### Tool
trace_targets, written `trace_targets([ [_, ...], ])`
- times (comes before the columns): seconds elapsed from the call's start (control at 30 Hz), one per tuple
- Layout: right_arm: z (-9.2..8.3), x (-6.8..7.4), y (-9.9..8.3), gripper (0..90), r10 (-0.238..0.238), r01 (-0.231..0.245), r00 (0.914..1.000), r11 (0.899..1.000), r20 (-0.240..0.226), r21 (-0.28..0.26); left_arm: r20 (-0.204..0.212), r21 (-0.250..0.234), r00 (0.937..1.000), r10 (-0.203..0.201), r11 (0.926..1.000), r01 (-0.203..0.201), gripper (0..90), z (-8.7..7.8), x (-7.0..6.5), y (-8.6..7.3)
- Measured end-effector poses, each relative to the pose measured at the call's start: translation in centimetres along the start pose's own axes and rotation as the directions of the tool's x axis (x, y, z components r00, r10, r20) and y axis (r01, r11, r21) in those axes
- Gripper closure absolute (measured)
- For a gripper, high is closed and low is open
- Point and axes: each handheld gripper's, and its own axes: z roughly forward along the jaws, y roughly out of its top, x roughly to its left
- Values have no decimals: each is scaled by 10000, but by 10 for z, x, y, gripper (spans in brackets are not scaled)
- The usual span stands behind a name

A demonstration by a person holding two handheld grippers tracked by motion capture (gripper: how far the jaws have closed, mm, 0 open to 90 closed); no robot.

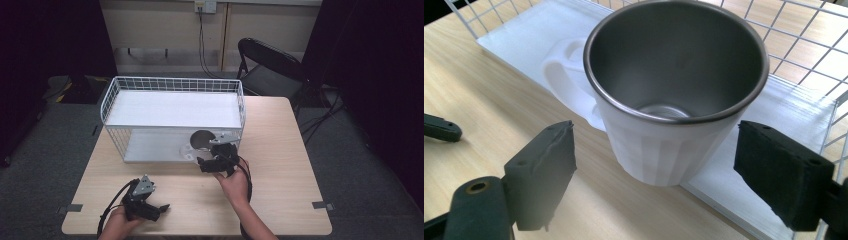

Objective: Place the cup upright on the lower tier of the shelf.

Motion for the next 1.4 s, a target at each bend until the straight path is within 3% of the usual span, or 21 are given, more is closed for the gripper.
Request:
trace_targets([
  [0.33, 13, 0, -3, 171, 173, -177, 9991, 9998, 393, 109, 0, 0, 10000, 0, 10000, 0, 27, 0, 0, 0],
  [0.47, 18, 0, -4, 188, 446, -448, 9974, 9990, 562, 26, 2, 4, 10000, 8, 10000, -8, 26, 0, 0, 0],
  [0.87, 26, 4, -6, 223, 452, -446, 9945, 9990, 947, -88, 2, -11, 10000, -12, 10000, 12, 26, 0, 0, 0],
  [1.0, 26, 3, -6, 315, 568, -561, 9937, 9984, 963, -100, 2, 4, 10000, 6, 10000, -6, 27, 0, 0, 0],
  [1.27, 30, 5, -4, 340, 510, -500, 9927, 9987, 1097, -122, 6, 9, 10000, 12, 10000, -12, 26, 0, 0, 0],
  [1.37, 31, 4, -4, 438, 500, -485, 9931, 9987, 1060, -167, 9, 13, 10000, 13, 10000, -13, 26, 0, 0, 0],
  [1.4, 32, 4, -3, 434, 512, -493, 9930, 9986, 1061, -205, 8, 14, 10000, 12, 10000, -12, 26, 0, 0, 0],
])
